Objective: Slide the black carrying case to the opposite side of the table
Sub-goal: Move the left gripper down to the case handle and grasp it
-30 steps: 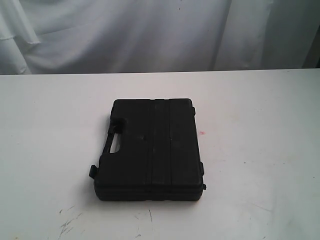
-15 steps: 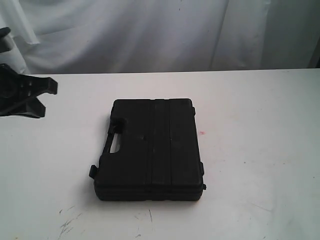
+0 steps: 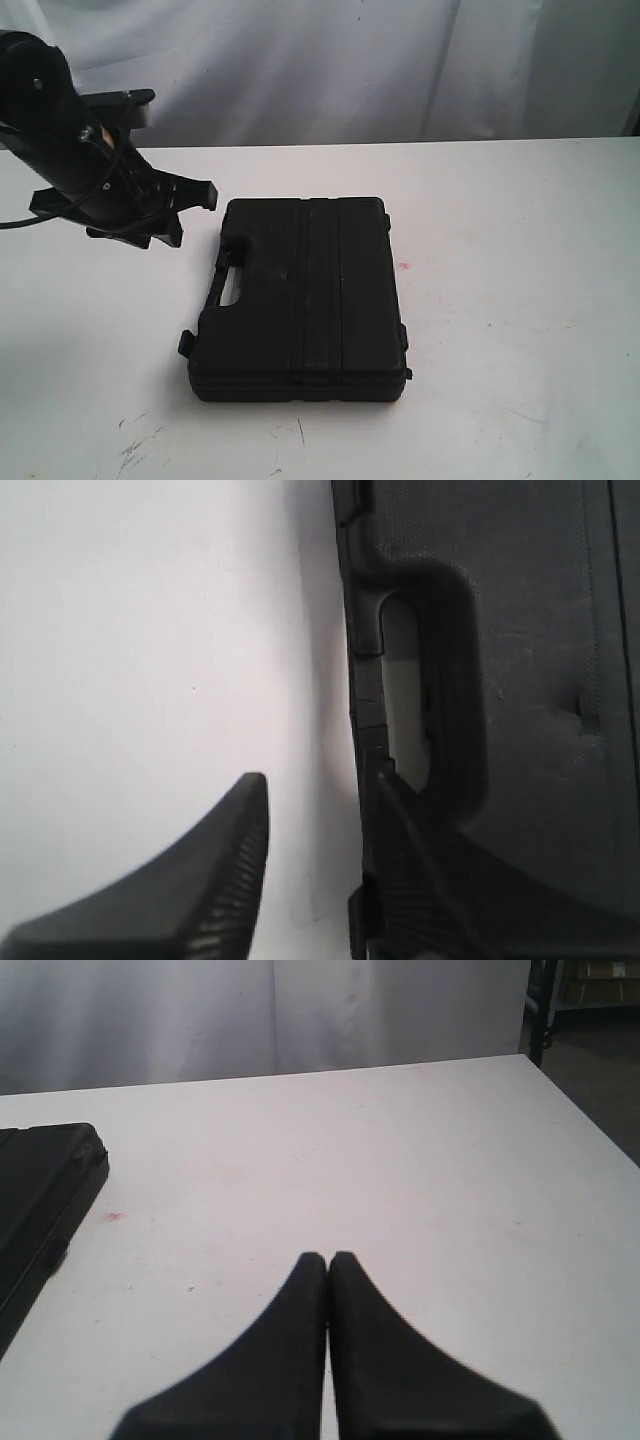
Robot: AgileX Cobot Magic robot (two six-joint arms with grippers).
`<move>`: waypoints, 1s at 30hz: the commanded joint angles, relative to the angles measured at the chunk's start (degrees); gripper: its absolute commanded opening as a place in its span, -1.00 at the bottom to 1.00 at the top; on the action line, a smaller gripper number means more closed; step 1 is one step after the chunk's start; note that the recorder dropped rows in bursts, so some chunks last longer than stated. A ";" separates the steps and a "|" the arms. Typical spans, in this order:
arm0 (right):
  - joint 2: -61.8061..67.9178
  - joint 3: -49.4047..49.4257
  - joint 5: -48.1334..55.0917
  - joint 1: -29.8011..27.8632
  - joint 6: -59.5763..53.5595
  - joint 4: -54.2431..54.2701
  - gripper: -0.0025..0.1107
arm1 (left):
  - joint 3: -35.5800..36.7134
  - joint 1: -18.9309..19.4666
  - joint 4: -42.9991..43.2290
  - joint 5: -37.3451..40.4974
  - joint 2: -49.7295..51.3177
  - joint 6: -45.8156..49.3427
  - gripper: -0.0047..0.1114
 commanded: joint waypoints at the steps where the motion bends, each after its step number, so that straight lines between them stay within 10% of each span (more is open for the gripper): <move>1: -0.31 0.21 0.00 0.07 0.32 0.18 -0.96 | -1.79 -0.34 -0.21 -0.46 3.22 -0.76 -0.12; 30: -0.31 0.21 0.00 0.07 0.32 0.18 -0.96 | -2.35 -0.34 -12.66 -3.49 14.99 8.71 -0.12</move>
